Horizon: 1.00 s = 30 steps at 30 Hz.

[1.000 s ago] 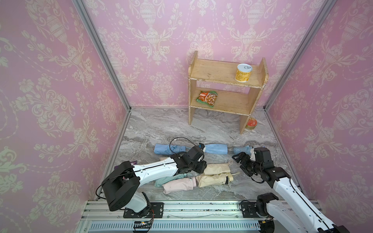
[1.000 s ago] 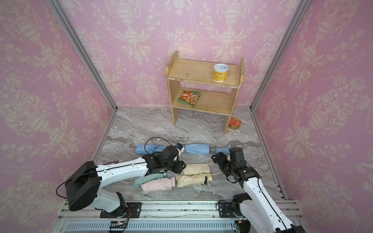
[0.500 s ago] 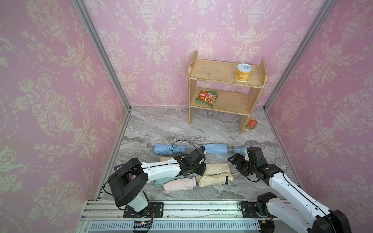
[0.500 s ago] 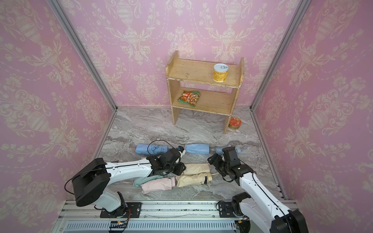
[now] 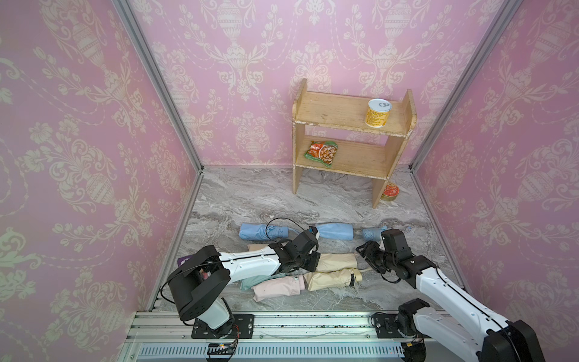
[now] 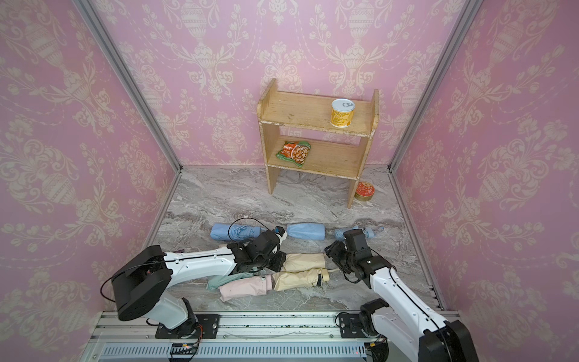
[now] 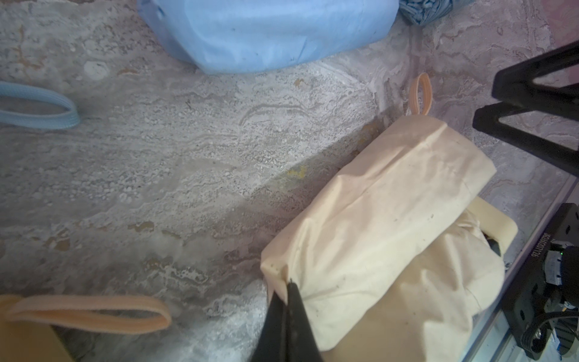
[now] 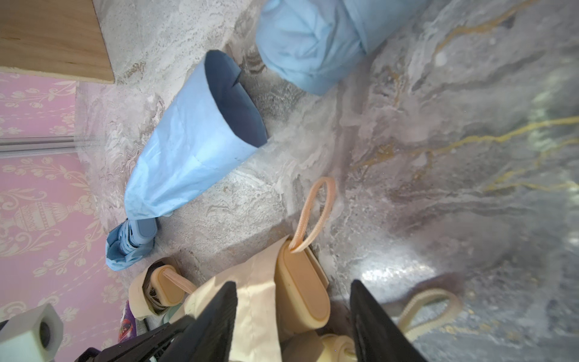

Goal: Take umbrellas out of sleeves
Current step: Take out the umbrella from the umbrella sleeve.

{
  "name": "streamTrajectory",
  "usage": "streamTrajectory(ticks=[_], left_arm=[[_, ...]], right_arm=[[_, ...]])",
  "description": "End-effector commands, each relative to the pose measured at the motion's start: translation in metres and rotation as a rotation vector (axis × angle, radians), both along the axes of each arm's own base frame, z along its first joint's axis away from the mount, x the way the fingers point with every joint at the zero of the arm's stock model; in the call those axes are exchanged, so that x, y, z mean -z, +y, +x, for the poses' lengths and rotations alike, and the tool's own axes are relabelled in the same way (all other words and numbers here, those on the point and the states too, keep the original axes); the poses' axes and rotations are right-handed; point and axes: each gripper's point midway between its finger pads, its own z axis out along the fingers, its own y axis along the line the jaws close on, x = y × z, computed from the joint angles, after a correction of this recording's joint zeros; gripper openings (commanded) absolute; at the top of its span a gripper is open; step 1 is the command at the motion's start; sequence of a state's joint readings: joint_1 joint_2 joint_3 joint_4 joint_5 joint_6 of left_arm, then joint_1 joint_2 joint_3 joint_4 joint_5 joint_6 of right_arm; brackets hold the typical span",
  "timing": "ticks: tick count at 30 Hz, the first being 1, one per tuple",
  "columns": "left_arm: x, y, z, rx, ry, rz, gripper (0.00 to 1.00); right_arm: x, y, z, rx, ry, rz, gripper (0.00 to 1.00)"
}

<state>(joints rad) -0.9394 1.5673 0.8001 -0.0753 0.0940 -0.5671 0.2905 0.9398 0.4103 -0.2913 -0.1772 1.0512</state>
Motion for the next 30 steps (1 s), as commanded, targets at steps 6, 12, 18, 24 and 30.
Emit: streamTrajectory(ticks=[6, 12, 18, 24, 30], left_arm=[[0.016, 0.008, -0.007, -0.012, 0.043, 0.055, 0.0], [0.015, 0.007, -0.007, -0.013, 0.049, 0.053, 0.0], [0.015, 0.006, -0.007, -0.013, 0.05, 0.046, 0.0], [0.015, 0.004, -0.009, -0.002, 0.059, 0.037, 0.0], [0.015, 0.003, -0.009, -0.001, 0.059, 0.033, 0.0]], right_arm=[[0.016, -0.003, 0.008, 0.134, 0.011, 0.059, 0.49], [0.025, -0.003, 0.01, 0.193, 0.028, 0.1, 0.41], [0.031, -0.007, 0.012, 0.247, 0.032, 0.109, 0.33], [0.032, -0.009, 0.016, 0.281, 0.025, 0.119, 0.25], [0.036, -0.003, 0.02, 0.269, 0.044, 0.136, 0.24]])
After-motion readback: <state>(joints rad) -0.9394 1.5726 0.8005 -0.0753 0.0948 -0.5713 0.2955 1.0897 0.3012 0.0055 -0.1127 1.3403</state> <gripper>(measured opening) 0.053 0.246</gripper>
